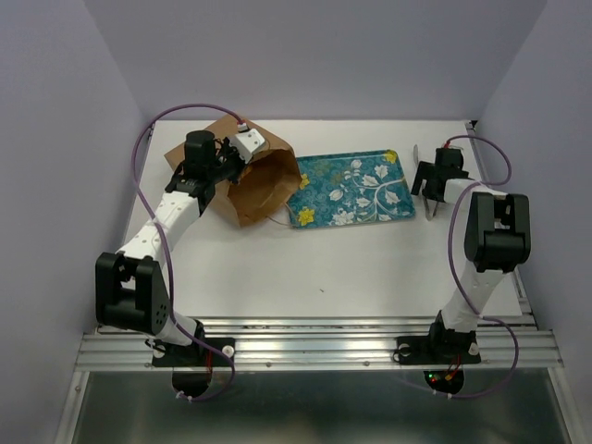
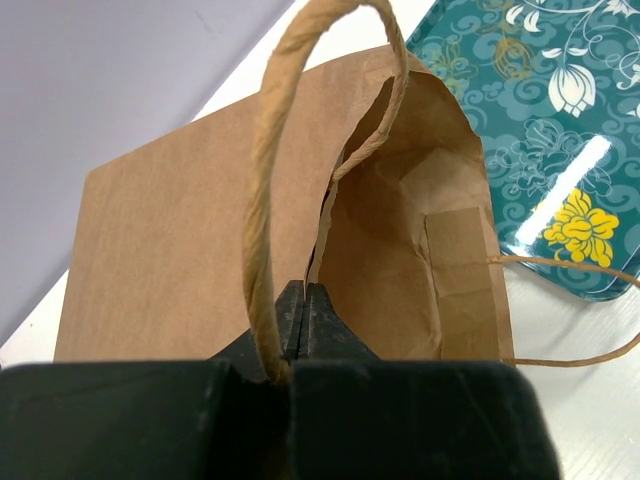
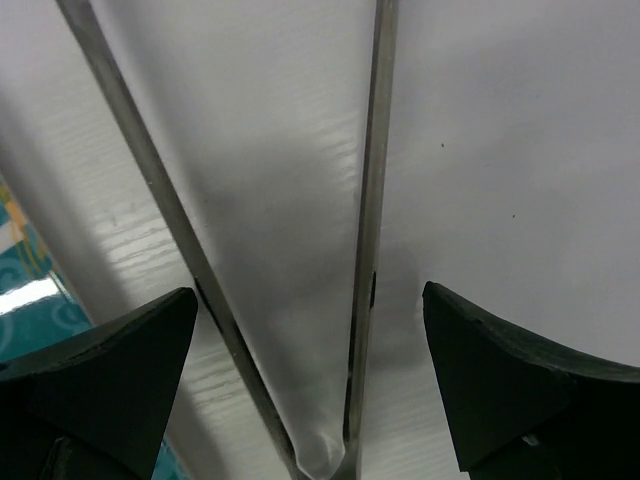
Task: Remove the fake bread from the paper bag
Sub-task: Pick up the clamp from the container.
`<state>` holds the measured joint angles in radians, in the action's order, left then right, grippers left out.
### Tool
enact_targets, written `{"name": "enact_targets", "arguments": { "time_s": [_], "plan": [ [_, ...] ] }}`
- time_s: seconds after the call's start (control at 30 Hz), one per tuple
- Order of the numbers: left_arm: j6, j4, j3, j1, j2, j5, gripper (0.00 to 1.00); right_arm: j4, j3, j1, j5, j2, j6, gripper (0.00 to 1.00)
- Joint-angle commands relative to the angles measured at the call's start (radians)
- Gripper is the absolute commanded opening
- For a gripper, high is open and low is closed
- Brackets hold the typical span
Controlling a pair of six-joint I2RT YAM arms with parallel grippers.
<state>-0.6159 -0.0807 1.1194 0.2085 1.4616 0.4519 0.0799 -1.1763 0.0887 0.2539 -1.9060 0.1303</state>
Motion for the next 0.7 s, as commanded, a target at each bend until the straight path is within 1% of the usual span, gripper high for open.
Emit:
{"name": "enact_targets", "arguments": {
  "time_s": [0.0, 0.23, 0.27, 0.33, 0.37, 0.43, 0.47, 0.5, 0.57, 0.63, 0.67],
  "plan": [
    [0.012, -0.019, 0.028, 0.003, 0.002, 0.002, 0.00, 0.035, -0.055, 0.026, -0.007, -0.034, -0.029, 1.00],
    [0.010, -0.017, 0.031, 0.003, 0.002, 0.001, 0.00, 0.050, -0.124, 0.036, -0.119, -0.122, -0.035, 1.00],
    [0.008, -0.017, 0.031, 0.005, 0.002, 0.004, 0.00, 0.054, -0.131, 0.036, -0.133, -0.133, -0.035, 0.98],
    [0.007, -0.017, 0.033, 0.005, 0.002, 0.004, 0.00, 0.063, -0.140, 0.036, -0.136, -0.146, -0.024, 0.79],
    [0.007, -0.017, 0.031, 0.005, 0.002, 0.001, 0.00, 0.064, -0.137, 0.036, -0.133, -0.143, -0.023, 0.65],
    [0.007, -0.013, 0.034, 0.005, 0.000, -0.002, 0.00, 0.064, -0.131, 0.036, -0.124, -0.111, -0.015, 0.53],
    [0.007, -0.013, 0.036, 0.005, -0.001, -0.001, 0.00, 0.064, -0.126, 0.036, -0.110, -0.094, -0.015, 0.49],
    [0.007, -0.013, 0.034, 0.005, -0.004, 0.001, 0.00, 0.063, -0.117, 0.036, -0.101, -0.075, -0.015, 0.40],
    [0.008, -0.013, 0.034, 0.005, -0.010, 0.004, 0.00, 0.063, -0.111, 0.036, -0.090, -0.012, -0.017, 0.35],
    [0.008, -0.014, 0.033, 0.005, -0.015, 0.010, 0.00, 0.063, -0.092, 0.036, -0.105, 0.042, -0.023, 0.33],
    [0.010, -0.016, 0.033, 0.005, -0.020, 0.011, 0.00, 0.063, -0.085, 0.036, -0.129, 0.103, -0.024, 0.33]
  ]
}}
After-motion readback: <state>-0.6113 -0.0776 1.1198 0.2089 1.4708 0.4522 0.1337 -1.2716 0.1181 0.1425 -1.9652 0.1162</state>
